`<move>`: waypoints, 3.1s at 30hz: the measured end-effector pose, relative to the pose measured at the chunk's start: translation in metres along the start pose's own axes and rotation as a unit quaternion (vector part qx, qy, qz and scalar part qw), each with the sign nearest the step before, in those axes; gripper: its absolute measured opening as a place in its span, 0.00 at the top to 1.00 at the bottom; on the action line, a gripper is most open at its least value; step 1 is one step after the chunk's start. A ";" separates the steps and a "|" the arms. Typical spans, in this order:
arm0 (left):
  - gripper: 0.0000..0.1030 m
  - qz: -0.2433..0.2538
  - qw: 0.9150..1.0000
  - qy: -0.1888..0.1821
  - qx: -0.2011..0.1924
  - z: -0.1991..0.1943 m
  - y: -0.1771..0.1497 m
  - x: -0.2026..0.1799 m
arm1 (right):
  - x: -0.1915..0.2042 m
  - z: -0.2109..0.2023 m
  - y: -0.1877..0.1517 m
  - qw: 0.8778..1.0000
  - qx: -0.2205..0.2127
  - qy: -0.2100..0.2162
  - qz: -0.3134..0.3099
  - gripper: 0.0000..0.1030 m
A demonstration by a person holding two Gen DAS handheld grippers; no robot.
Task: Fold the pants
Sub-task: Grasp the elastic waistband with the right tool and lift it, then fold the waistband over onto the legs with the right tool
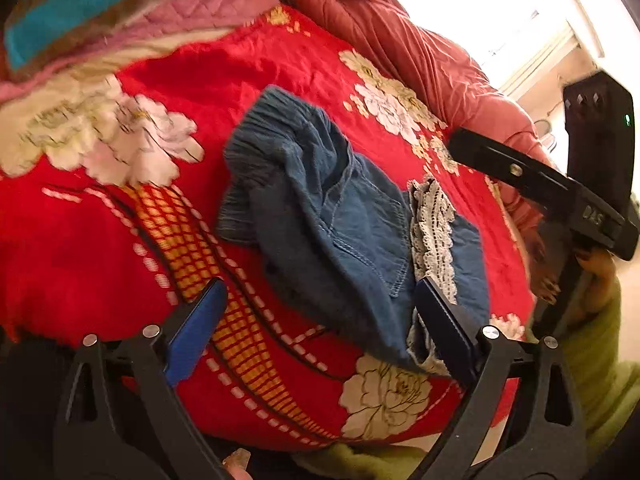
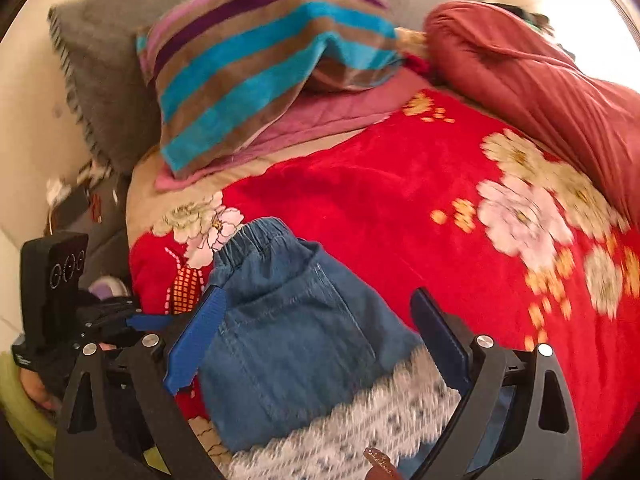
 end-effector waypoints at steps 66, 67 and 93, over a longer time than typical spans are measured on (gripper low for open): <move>0.47 0.234 0.968 -0.077 0.039 0.028 -0.080 -0.168 | -0.094 -0.096 -0.164 0.942 -0.120 0.052 0.308 0.21; 0.47 0.235 0.968 -0.076 0.039 0.028 -0.080 -0.167 | -0.088 -0.087 -0.159 0.945 -0.111 0.065 0.300 0.54; 0.44 0.155 0.986 -0.031 -0.045 -0.028 -0.026 -0.113 | -0.017 -0.166 -0.179 0.983 -0.137 -0.085 0.090 0.34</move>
Point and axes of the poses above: each gripper's, at about its wrist camera, not at the fingertips, and z roughly the way its jaws point, x to its left, y to its top, the point moved 6 cm from there along z, roughly the way its jaws point, and after that the axes turned 15 degrees about y, right-handed, at the moved point
